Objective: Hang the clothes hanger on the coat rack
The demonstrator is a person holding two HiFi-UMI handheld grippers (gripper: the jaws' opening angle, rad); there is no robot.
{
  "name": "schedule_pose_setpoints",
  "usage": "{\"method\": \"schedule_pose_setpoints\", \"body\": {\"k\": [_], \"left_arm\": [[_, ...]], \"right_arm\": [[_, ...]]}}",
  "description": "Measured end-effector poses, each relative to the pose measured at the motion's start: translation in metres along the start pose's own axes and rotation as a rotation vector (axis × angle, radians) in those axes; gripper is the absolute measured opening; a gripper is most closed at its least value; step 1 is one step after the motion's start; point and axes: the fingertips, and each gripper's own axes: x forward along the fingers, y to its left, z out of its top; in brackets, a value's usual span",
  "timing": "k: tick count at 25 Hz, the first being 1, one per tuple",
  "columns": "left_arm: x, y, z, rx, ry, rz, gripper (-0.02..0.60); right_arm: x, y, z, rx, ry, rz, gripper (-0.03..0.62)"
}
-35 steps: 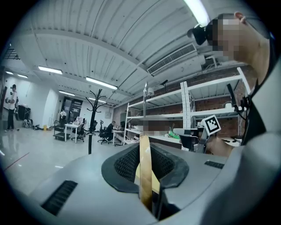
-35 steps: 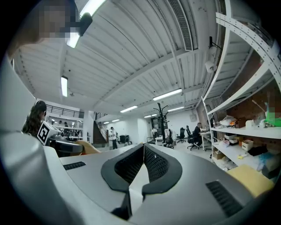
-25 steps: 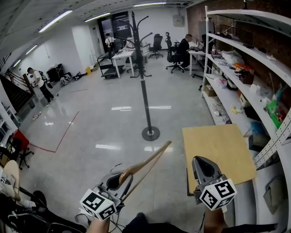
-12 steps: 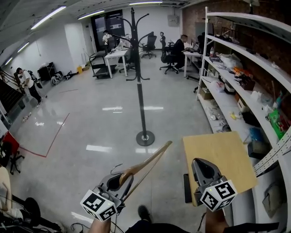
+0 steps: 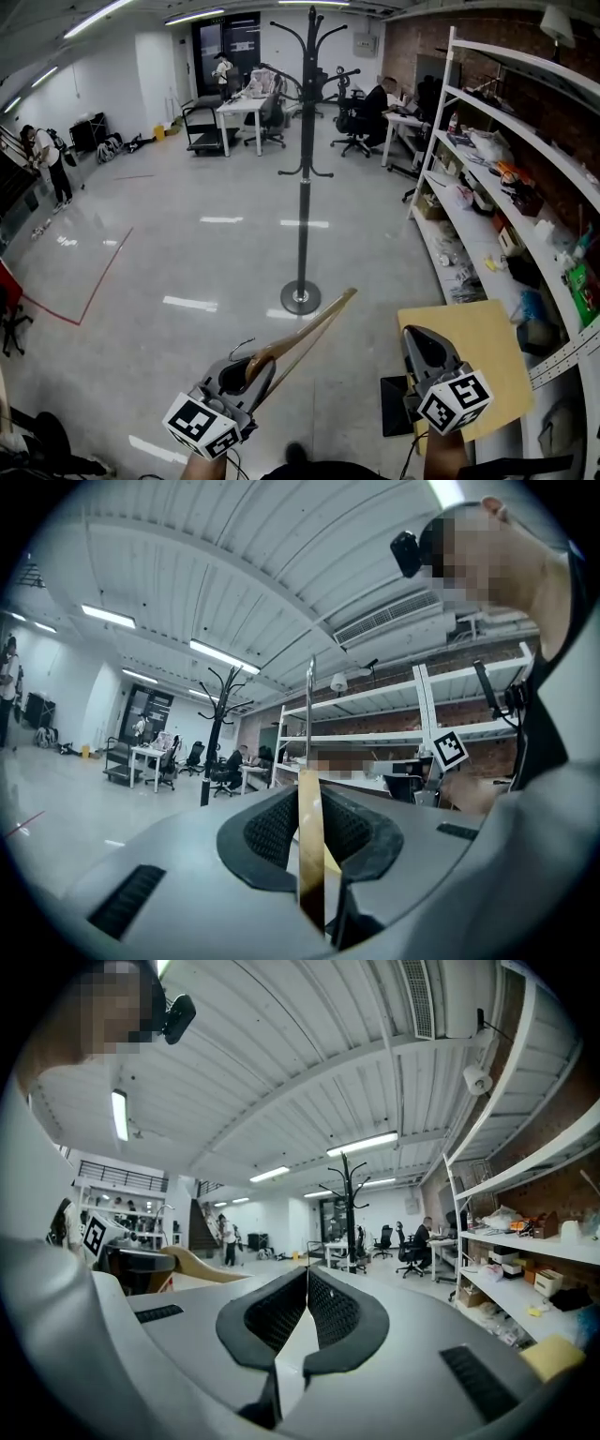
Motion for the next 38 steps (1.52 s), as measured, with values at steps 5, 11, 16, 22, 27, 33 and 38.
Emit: {"method": "schedule_pose_setpoints", "body": {"k": [5, 11, 16, 22, 27, 33, 38], "left_arm": [[0.011, 0.043, -0.002, -0.014, 0.008, 0.025, 0.052], [0.04, 0.08, -0.01, -0.046, 0.031, 0.017, 0.052], [0.079, 0.109, -0.008, -0.031, 0.039, 0.035, 0.052], [0.154, 0.138, 0.01, 0.004, 0.041, 0.018, 0.052], [0.23, 0.157, 0.039, 0.027, 0.009, -0.015, 0.052], [0.273, 0.18, 0.046, 0.06, 0.051, -0.035, 0.052], [0.308, 0.221, 0.053, 0.086, 0.06, -0.034, 0.052]], "right_arm": [[0.045, 0.004, 0.006, -0.02, 0.018, 0.0, 0.006], [0.095, -0.003, -0.003, -0.022, 0.045, 0.032, 0.006], [0.14, -0.03, -0.005, -0.007, 0.017, 0.062, 0.006], [0.188, -0.082, 0.009, -0.025, -0.021, 0.069, 0.006], [0.237, -0.134, 0.039, -0.016, -0.092, 0.118, 0.006], [0.279, -0.164, 0.042, 0.009, -0.093, 0.125, 0.006], [0.324, -0.18, 0.042, -0.014, -0.073, 0.113, 0.006]]}}
